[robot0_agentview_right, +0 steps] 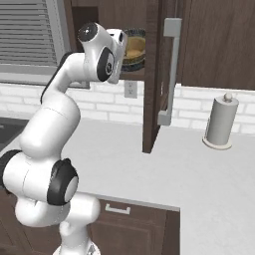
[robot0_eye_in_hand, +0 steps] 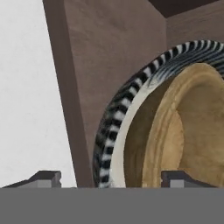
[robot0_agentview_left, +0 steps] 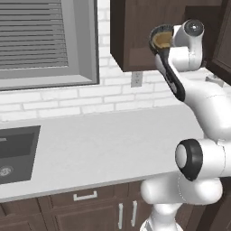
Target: Pick up the bowls on the counter and stack them on top of one another in the open cabinet. Place the smaller bowl on top of the larger bowl.
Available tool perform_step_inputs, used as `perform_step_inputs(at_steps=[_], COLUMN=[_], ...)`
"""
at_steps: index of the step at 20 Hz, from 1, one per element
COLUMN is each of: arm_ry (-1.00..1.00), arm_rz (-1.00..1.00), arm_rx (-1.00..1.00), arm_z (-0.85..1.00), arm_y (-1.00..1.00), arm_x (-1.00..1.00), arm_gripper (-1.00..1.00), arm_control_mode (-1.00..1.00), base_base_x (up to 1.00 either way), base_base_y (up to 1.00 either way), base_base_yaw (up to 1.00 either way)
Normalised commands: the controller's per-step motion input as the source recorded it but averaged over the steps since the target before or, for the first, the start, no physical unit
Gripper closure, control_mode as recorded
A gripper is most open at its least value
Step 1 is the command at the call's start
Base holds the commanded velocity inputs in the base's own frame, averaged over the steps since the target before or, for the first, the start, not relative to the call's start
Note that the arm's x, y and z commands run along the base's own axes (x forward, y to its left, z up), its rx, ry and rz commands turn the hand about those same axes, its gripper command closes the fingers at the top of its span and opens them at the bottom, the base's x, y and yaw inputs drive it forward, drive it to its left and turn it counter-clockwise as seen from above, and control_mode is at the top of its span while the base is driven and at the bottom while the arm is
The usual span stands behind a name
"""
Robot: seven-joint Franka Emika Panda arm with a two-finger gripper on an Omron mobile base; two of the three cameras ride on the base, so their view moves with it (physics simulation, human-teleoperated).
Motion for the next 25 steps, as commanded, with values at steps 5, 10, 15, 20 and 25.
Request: perform_step_inputs(at_steps=[5,10,15,20,25], arm_ry=[-0.06,-0.1,0.12,0.3,0.37], arm_rz=[0.0,0.0,0.04,0.03,0.07], arm_rx=[0.0,0.0,-0.01,-0.06,-0.08], arm_z=[0.0,-0.07,-0.88,-1.0,-1.0], arm_y=[0.01,0.0,0.17,0.32,0.19], arm_x=[-1.0,-1.0,-1.0,-1.0,-0.33], arm_gripper=[-1.0,-1.0,-1.0,-1.0,-1.0], arm_control_mode=[-1.0,-1.0,-1.0,-1.0,-1.0], base_base_x=[0.0,0.0,0.0,0.0,0.0], base_base_y=[0.0,0.0,0.0,0.0,0.0], base_base_yaw=[0.0,0.0,0.0,0.0,0.0])
